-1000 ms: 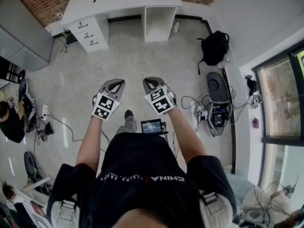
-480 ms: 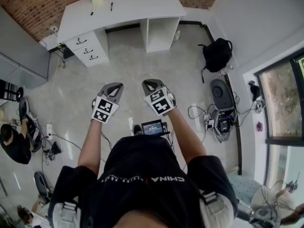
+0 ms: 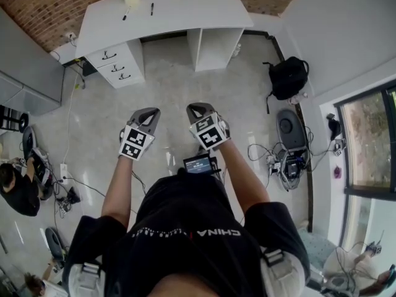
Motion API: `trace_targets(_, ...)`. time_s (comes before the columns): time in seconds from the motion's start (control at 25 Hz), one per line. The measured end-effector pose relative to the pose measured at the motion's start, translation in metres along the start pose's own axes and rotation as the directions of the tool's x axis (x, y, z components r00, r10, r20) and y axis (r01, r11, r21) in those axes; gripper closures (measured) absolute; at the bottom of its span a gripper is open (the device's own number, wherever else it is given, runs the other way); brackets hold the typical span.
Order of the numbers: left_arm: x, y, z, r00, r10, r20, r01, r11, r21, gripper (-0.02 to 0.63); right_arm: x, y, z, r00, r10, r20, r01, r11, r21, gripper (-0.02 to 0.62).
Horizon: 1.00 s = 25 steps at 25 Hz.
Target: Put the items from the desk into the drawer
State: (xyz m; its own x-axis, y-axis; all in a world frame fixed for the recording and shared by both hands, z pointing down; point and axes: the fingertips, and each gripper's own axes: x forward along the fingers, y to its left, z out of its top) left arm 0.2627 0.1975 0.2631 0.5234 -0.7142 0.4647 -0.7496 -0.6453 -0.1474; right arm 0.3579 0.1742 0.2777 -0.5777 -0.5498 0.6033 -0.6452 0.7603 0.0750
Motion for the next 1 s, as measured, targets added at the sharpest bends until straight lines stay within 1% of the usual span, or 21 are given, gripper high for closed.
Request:
trace_targets(0.28,0.025,0.041,-0.007,0.999,0.035,-0.016,-0.035,0.999,-0.027,0.594,0.045,-0.020,0.018,0.999,0.047,-0.006,-0.047,0.998,-0.035,0.578)
trace_targets(0.48,0.055,0.079,-0.010,0.997,0.067,-0.044,-0.069,0.997,-0.042,0.594,0.089,-0.048,0.038,0.996,0.087,0.004,-0.087,0.995,-0.050,0.578)
trace_targets(0.72,0.113,0.147,0.005,0.993,0.092,-0.072,-0.096,0.994,-0.054,0.594,0.152,-0.105,0.075,0.991,0.130,0.008,-0.129,0.990,-0.058,0.578)
trace_targets(0.88,0.158,0.194,0.032,0.993,0.097,-0.071,-0.101,0.993,-0.061,0.594,0.191,-0.157,0.107,0.990,0.143,0.009,-0.142,0.988,-0.060,0.578)
trace_targets(1.0,0.190,0.228,0.053,0.992,0.104,-0.070,-0.108,0.993,-0.052,0.594,0.219,-0.195,0.133,0.988,0.152,0.018,-0.150,0.986,-0.072,0.578)
